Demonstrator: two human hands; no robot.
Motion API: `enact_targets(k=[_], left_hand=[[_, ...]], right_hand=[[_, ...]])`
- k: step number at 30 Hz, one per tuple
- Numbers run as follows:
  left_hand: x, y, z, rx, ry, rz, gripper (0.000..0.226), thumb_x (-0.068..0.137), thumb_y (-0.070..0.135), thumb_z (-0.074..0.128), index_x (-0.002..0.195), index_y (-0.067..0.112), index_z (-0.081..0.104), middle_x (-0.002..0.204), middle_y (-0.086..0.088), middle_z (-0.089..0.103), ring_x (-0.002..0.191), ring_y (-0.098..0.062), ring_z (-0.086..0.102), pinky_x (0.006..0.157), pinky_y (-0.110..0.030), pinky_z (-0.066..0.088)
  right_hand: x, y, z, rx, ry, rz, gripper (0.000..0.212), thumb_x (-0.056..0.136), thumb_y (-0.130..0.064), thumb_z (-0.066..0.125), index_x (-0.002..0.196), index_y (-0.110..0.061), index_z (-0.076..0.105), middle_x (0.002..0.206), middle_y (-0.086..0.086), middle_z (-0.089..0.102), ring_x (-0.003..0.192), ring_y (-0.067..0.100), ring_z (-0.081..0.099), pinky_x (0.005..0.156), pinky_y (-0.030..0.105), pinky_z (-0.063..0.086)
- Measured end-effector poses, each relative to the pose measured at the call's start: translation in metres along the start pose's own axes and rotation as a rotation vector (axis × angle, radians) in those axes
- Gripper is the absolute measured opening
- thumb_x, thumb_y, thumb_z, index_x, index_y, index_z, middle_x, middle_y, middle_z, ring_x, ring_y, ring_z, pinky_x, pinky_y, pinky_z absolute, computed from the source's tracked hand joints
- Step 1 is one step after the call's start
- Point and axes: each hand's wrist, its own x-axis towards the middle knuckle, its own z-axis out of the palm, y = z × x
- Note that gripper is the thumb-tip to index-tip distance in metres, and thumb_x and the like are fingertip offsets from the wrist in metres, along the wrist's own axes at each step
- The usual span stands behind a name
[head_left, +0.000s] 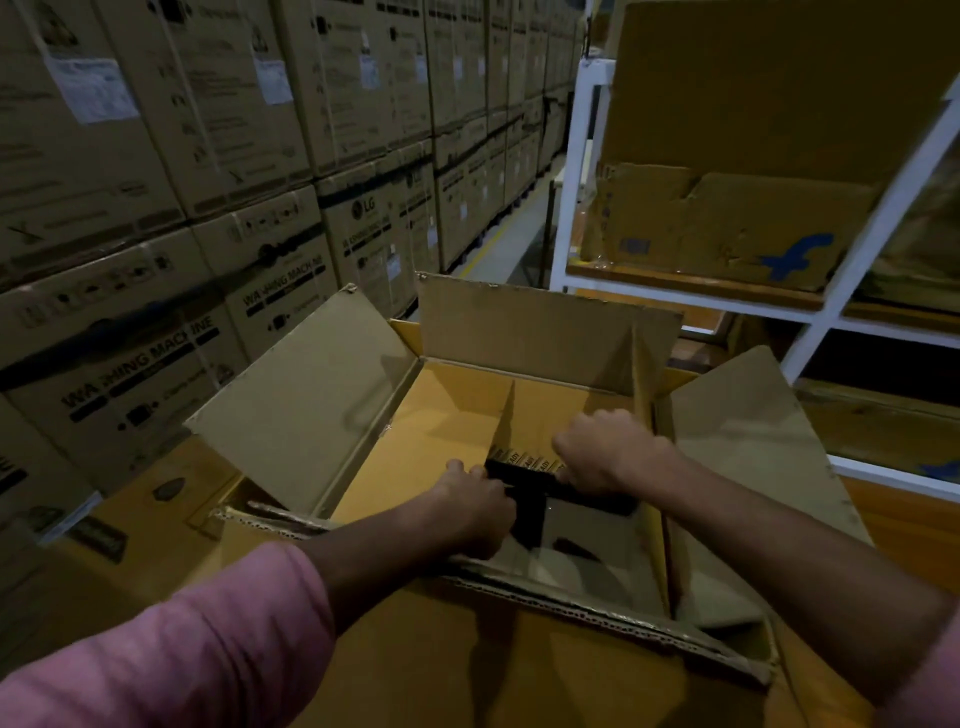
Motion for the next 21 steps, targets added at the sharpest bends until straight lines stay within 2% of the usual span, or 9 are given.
enact_targets(k=[4, 7, 9, 11, 17, 21], left_hand=[[0.015, 0.016, -0.032, -0.119, 0.072, 0.116, 0.047, 0.105, 0.035, 0.045, 0.148, 0.016, 0.046, 0.151, -0.012, 0.047, 0.134, -0.036, 0.045, 0.105, -0.056, 0.039], [0.030, 0.032, -0.049, -0.097, 0.106, 0.160, 0.047, 0.105, 0.035, 0.046, 0.148, 0.016, 0.046, 0.151, -0.013, 0.047, 0.134, -0.036, 0.045, 0.106, -0.057, 0.041], [0.041, 0.042, -0.058, -0.084, 0.113, 0.175, 0.048, 0.104, 0.038, 0.049, 0.148, 0.016, 0.047, 0.151, -0.012, 0.046, 0.133, -0.036, 0.045, 0.105, -0.057, 0.042], [0.052, 0.049, -0.066, -0.075, 0.115, 0.191, 0.051, 0.104, 0.039, 0.050, 0.149, 0.016, 0.045, 0.153, -0.012, 0.043, 0.135, -0.037, 0.043, 0.106, -0.057, 0.041], [0.074, 0.067, -0.081, -0.077, 0.085, 0.187, 0.053, 0.104, 0.037, 0.049, 0.151, 0.014, 0.040, 0.154, -0.012, 0.041, 0.137, -0.037, 0.039, 0.104, -0.055, 0.039], [0.080, 0.068, -0.078, -0.101, 0.033, 0.172, 0.049, 0.105, 0.037, 0.049, 0.149, 0.016, 0.044, 0.150, -0.012, 0.045, 0.133, -0.036, 0.046, 0.102, -0.053, 0.041]], right_hand=[[-0.006, 0.041, 0.026, 0.028, -0.115, 0.189, 0.032, 0.099, -0.038, 0.056, 0.125, -0.020, 0.062, 0.118, 0.007, 0.064, 0.107, 0.028, 0.065, 0.080, 0.038, 0.051], [-0.020, 0.069, 0.081, 0.157, -0.117, 0.281, 0.043, 0.098, -0.047, 0.050, 0.134, -0.024, 0.055, 0.126, 0.006, 0.060, 0.117, 0.028, 0.057, 0.097, 0.043, 0.049], [-0.035, 0.085, 0.118, 0.131, -0.070, 0.285, 0.047, 0.099, -0.054, 0.043, 0.136, -0.027, 0.054, 0.138, 0.004, 0.053, 0.127, 0.028, 0.047, 0.106, 0.046, 0.040], [-0.046, 0.093, 0.141, 0.069, 0.009, 0.244, 0.046, 0.100, -0.055, 0.037, 0.133, -0.027, 0.055, 0.139, 0.003, 0.050, 0.127, 0.027, 0.043, 0.108, 0.046, 0.036], [-0.041, 0.087, 0.139, 0.085, 0.055, 0.215, 0.043, 0.101, -0.050, 0.038, 0.130, -0.024, 0.056, 0.135, 0.006, 0.053, 0.125, 0.030, 0.045, 0.105, 0.048, 0.035], [-0.037, 0.083, 0.145, 0.111, 0.034, 0.222, 0.045, 0.100, -0.049, 0.039, 0.132, -0.024, 0.057, 0.135, 0.006, 0.055, 0.127, 0.031, 0.046, 0.107, 0.050, 0.034]])
